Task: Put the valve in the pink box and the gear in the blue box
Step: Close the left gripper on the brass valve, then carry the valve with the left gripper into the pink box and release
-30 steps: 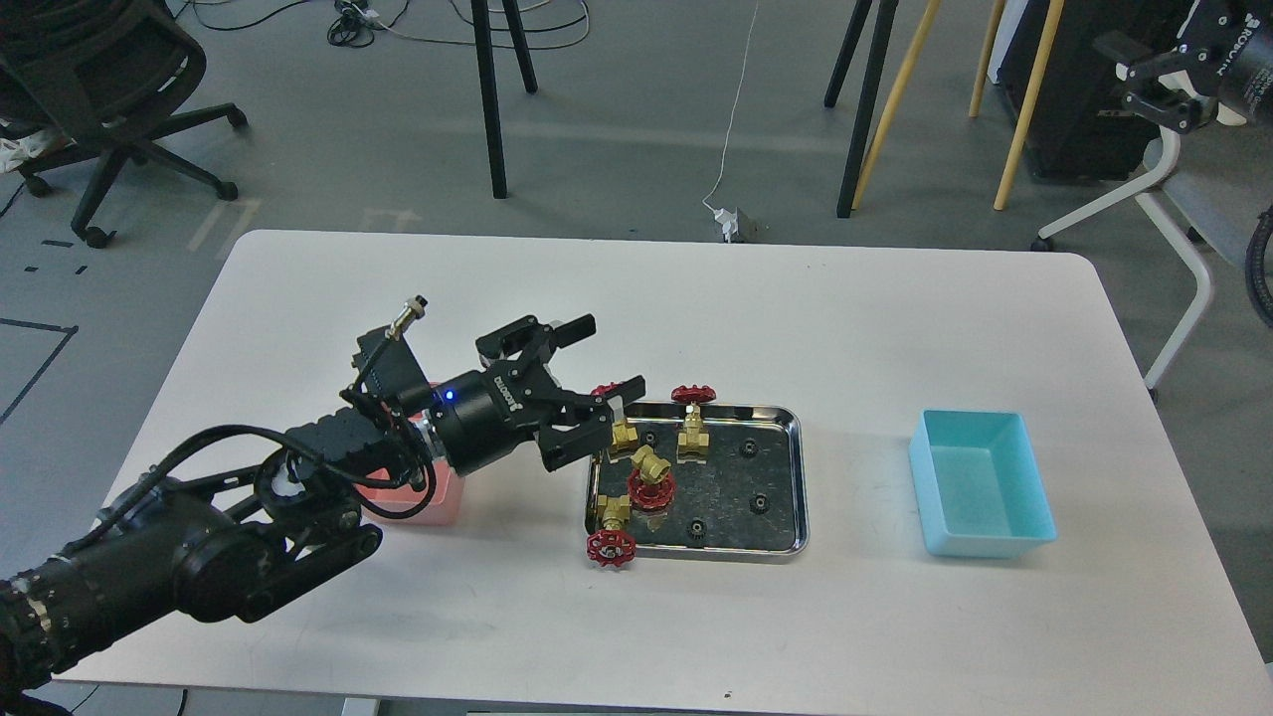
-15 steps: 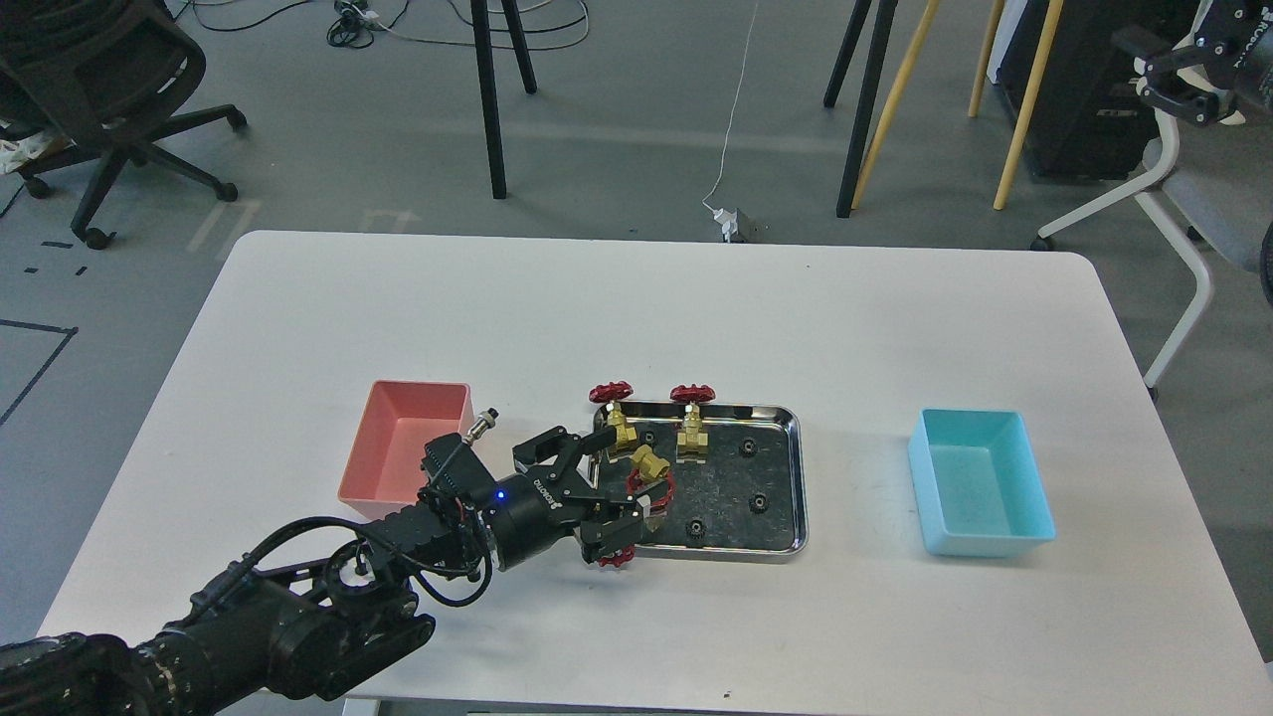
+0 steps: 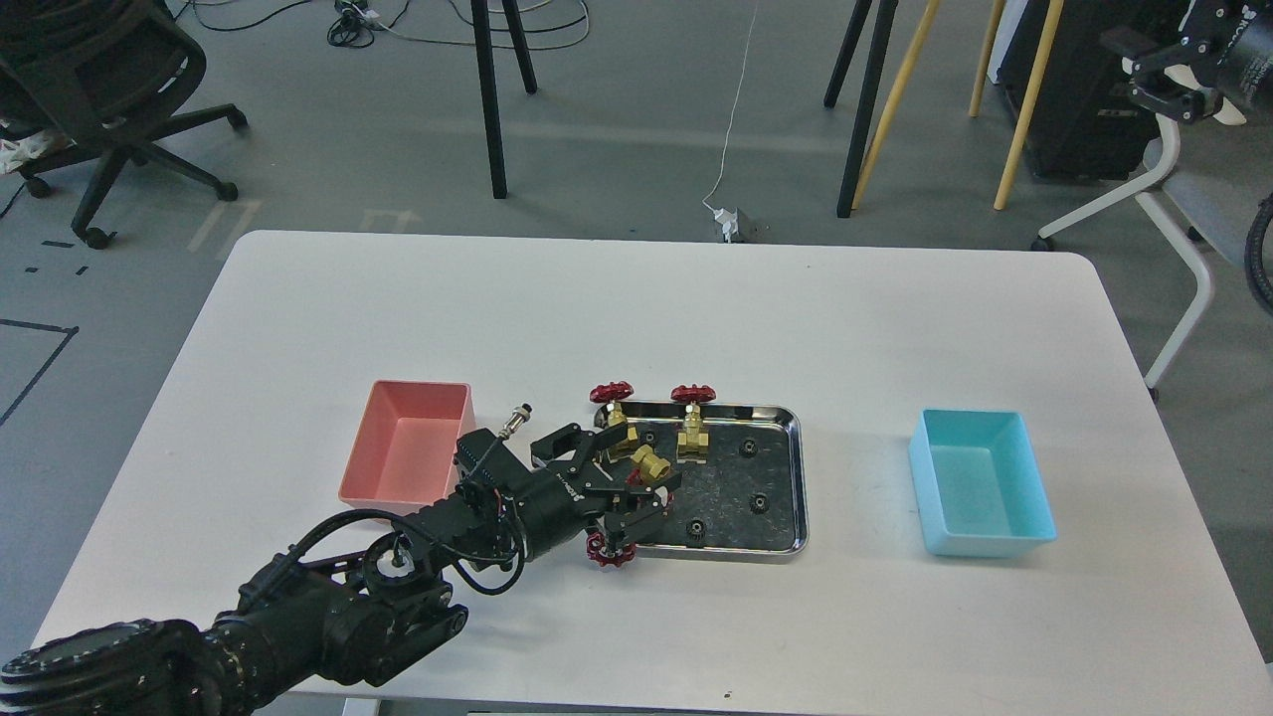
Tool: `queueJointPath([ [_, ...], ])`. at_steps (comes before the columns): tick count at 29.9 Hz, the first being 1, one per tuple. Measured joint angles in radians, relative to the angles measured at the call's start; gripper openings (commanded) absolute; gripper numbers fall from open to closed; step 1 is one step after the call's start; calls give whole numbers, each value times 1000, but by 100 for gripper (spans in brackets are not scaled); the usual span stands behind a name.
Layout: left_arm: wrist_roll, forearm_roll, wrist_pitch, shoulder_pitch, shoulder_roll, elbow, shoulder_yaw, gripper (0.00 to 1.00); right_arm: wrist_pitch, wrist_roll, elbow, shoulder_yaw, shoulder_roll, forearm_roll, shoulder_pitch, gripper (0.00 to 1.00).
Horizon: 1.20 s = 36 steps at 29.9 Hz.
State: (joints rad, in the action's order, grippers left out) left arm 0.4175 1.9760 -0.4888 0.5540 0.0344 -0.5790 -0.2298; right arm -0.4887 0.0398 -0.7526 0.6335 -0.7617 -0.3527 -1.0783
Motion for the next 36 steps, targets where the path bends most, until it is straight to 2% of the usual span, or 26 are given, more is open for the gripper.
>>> queueJointPath([
  [6, -8, 0, 0, 11, -16, 41, 42, 79, 0, 0, 6, 0, 7, 0, -4, 99],
  [14, -12, 0, 0, 12, -18, 47, 73, 68, 0, 0, 17, 0, 7, 0, -5, 99],
  [19, -16, -1, 0, 23, -17, 47, 73, 58, 0, 0, 19, 0, 10, 0, -5, 99],
  [23, -17, -3, 0, 26, -19, 46, 73, 43, 0, 0, 19, 0, 10, -3, -5, 99],
  [27, -17, -3, 0, 20, -26, 45, 74, 18, 0, 0, 19, -5, 16, -13, -5, 99],
  [29, -17, -3, 0, 15, -28, 45, 74, 9, 0, 1, 20, -6, 18, -16, -5, 99],
  [36, -17, -32, 0, 24, -1, -10, 60, 10, 0, 2, 57, -8, 36, -21, -5, 99],
])
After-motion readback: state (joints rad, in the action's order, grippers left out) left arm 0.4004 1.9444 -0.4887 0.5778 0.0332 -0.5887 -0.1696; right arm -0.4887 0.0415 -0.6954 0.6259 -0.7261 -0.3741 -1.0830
